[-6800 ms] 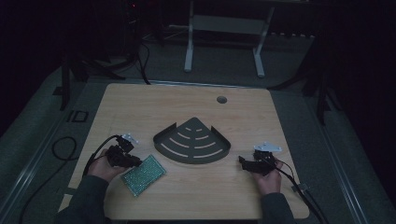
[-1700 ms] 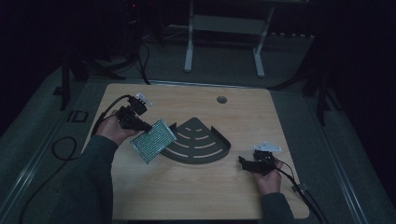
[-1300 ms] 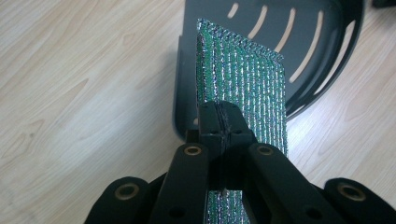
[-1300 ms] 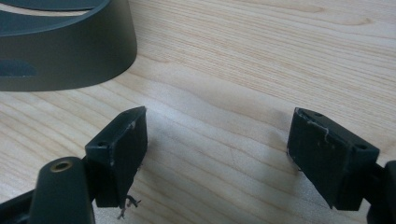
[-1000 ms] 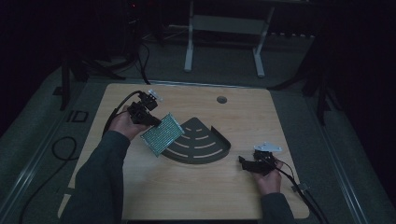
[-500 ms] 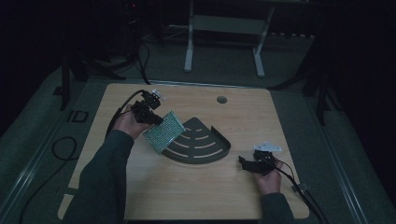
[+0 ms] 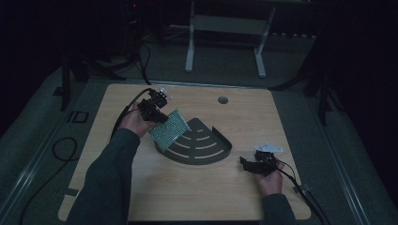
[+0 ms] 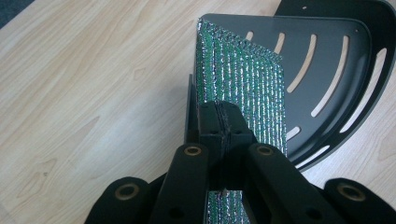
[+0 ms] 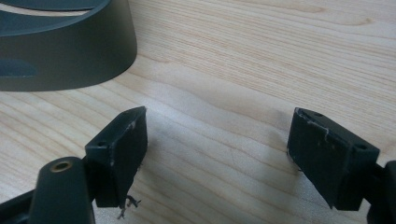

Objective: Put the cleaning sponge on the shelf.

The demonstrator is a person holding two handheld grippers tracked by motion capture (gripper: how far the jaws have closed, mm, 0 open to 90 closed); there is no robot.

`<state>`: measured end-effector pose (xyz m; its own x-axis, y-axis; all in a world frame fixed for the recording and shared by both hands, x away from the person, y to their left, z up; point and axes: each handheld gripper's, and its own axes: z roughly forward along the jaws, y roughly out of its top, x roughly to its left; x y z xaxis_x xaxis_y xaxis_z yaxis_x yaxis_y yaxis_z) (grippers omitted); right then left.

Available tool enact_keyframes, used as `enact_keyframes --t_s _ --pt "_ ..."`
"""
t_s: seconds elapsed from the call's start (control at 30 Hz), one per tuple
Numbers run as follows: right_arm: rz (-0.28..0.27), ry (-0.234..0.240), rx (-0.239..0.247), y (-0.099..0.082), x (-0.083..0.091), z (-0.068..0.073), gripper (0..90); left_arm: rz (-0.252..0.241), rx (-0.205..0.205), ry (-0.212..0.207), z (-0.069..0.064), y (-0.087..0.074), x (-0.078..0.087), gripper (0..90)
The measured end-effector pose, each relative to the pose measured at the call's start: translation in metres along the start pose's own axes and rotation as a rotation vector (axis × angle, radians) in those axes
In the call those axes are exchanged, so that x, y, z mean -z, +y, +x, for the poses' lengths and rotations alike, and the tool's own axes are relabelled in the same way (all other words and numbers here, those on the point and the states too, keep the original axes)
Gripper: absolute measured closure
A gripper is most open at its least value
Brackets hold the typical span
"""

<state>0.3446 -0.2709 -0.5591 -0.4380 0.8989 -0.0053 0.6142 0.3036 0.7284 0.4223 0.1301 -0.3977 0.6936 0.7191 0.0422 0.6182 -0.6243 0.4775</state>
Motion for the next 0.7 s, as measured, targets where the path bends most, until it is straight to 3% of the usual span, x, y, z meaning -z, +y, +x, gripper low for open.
enact_keyframes --t_s 0.7 --pt "0.0 0.0 0.0 0.0 0.0 0.0 19.7 -0.006 -0.025 0.025 -0.004 0.016 -0.016 89.9"
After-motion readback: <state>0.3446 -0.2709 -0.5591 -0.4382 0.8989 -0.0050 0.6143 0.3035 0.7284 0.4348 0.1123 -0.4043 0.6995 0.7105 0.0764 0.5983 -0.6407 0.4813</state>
